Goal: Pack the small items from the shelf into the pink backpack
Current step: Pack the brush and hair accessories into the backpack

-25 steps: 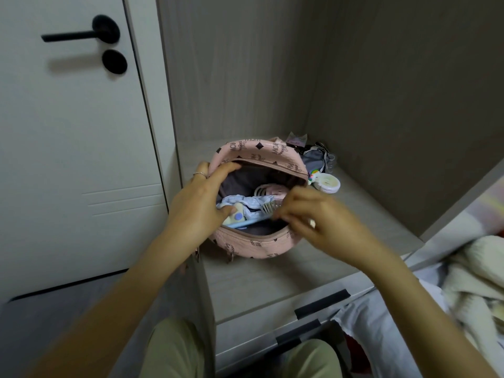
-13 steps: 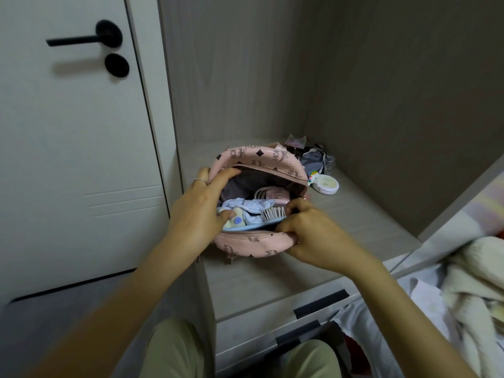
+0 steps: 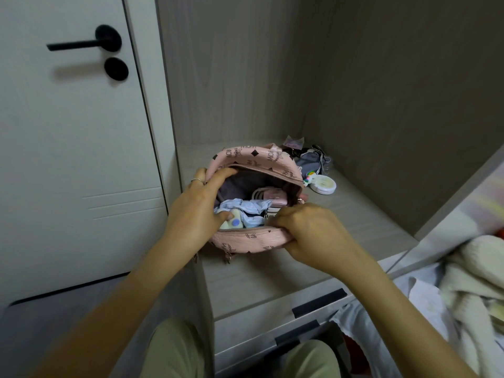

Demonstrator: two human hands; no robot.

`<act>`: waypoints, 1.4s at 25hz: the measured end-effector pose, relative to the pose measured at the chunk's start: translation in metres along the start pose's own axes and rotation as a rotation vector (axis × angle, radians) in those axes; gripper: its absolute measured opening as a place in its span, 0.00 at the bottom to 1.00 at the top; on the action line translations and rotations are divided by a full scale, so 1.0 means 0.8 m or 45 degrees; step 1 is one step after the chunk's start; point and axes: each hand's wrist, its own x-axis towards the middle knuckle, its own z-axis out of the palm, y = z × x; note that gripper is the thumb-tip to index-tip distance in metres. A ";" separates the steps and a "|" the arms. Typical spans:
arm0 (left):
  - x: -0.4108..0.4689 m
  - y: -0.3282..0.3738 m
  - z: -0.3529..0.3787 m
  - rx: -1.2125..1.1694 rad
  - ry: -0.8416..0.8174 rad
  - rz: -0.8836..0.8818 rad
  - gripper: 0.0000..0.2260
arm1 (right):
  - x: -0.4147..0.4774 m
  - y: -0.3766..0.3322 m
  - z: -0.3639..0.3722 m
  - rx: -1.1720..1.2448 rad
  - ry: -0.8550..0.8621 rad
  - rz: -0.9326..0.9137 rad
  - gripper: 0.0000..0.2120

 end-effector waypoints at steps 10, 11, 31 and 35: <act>0.013 0.006 -0.005 -0.046 -0.052 -0.069 0.36 | -0.020 0.036 0.004 0.825 0.138 -0.111 0.20; 0.016 0.007 -0.004 -0.058 -0.053 -0.077 0.36 | -0.021 0.042 0.005 0.952 0.244 -0.127 0.16; 0.032 -0.014 -0.001 -0.049 -0.166 -0.069 0.36 | 0.181 0.177 0.129 0.358 0.235 0.815 0.14; 0.033 -0.013 -0.004 -0.089 -0.163 -0.067 0.36 | 0.142 0.168 0.086 0.700 0.765 0.880 0.09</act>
